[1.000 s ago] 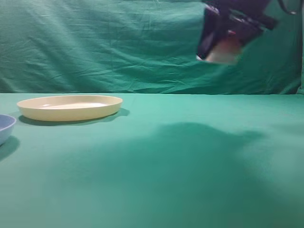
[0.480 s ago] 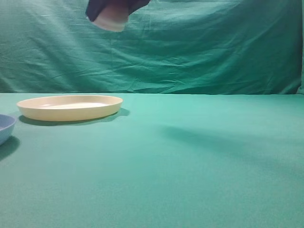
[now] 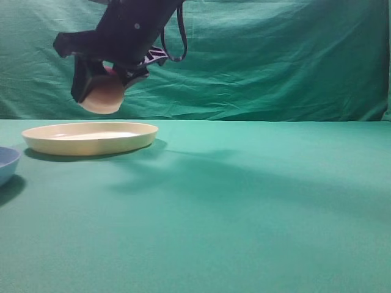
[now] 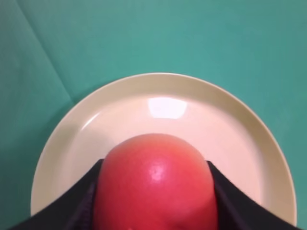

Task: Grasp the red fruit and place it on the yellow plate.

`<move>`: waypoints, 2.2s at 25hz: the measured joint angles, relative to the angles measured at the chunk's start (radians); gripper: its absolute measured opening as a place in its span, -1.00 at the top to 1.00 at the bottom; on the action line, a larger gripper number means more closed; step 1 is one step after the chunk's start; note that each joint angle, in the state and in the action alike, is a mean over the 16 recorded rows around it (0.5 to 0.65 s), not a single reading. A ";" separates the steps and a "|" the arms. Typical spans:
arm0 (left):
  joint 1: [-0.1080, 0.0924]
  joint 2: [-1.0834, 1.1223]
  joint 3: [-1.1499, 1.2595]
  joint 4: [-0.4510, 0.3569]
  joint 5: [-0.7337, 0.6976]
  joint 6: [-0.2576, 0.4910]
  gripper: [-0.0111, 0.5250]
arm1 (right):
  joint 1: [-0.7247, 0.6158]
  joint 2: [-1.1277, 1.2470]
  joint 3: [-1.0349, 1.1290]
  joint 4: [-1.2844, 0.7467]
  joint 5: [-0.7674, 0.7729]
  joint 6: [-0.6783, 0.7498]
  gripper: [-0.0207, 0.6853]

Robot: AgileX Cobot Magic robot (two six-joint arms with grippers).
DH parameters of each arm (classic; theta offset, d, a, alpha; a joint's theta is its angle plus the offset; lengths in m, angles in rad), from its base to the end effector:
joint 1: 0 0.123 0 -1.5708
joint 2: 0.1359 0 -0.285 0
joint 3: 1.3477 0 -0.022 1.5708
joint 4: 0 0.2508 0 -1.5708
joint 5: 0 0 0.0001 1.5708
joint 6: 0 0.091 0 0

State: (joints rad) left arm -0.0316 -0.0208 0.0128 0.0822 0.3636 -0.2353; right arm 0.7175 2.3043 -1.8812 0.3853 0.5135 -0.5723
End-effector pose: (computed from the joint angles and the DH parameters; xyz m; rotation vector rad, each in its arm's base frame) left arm 0.0522 0.0010 0.1774 -0.1370 1.8342 -0.1064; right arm 0.3829 0.3565 0.1797 -1.1843 2.1077 0.4477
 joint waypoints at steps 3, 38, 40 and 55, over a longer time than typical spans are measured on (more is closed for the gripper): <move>0.000 0.000 0.000 0.000 0.000 0.000 0.96 | 0.001 -0.022 -0.015 -0.019 0.016 0.000 -0.76; 0.000 0.000 0.000 0.001 0.000 0.000 0.96 | 0.005 -0.630 -0.084 -0.178 0.689 0.363 0.94; 0.000 0.000 0.000 0.001 0.000 0.000 0.96 | 0.005 -0.640 -0.084 -0.213 0.712 0.424 0.94; 0.000 0.000 0.000 0.001 0.000 0.000 0.96 | 0.006 -0.813 -0.061 -0.545 0.748 0.704 0.94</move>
State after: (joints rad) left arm -0.0316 -0.0208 0.0128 0.0833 0.3636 -0.2353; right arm 0.7231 1.4911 -1.9417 -0.1594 1.2615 0.1315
